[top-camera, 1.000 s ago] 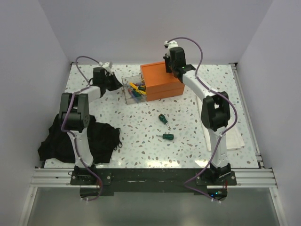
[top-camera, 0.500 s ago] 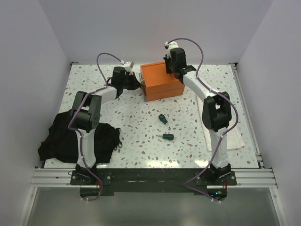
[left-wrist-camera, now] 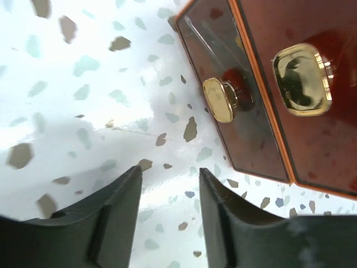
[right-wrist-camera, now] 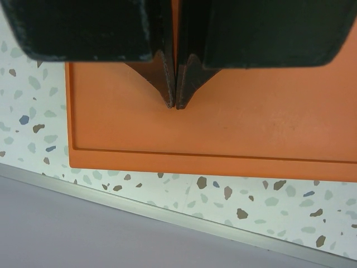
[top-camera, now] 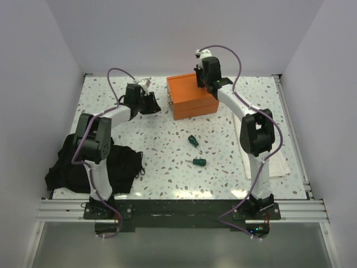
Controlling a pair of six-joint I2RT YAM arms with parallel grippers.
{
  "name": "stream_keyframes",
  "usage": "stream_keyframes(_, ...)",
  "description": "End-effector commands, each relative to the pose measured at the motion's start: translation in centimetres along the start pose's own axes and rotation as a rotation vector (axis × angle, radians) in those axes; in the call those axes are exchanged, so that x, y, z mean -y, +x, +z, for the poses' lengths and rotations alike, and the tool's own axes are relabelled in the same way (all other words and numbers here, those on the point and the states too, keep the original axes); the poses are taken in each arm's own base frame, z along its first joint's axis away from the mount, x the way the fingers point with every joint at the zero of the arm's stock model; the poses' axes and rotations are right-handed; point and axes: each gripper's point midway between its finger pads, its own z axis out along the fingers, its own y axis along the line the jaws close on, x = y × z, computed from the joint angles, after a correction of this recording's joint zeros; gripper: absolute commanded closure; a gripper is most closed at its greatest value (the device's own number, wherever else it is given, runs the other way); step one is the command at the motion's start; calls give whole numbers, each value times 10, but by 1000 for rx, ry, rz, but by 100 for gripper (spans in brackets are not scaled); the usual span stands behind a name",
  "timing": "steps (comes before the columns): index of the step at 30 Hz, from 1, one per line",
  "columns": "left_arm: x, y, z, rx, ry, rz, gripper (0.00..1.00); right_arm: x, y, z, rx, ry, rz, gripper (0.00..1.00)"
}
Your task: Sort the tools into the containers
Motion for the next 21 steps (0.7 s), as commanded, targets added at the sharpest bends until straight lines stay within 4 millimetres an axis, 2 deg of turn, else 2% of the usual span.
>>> stream_keyframes(1,27,-63,-50,171,79,38,44,-8,76,-1,-235,-39,-8,100)
stream_keyframes(3,43,-67,-55,181,160,48,39,-8,78,0,-238,-40,-12,100)
stream_keyframes(4,52,-75,-58,217,197,44,36,-7,79,0,-239,-37,-16,100)
stream_keyframes(6,60,-80,-57,225,228,18,34,-7,83,1,-248,-34,-25,100)
stream_keyframes(13,64,-83,-35,211,256,-66,34,-5,84,3,-247,-25,-37,100)
stream_keyframes(16,63,-84,-30,215,256,-85,35,-3,84,2,-247,-20,-43,100)
stream_keyframes(21,72,-82,-24,210,319,-96,35,-2,88,3,-253,-14,-53,100)
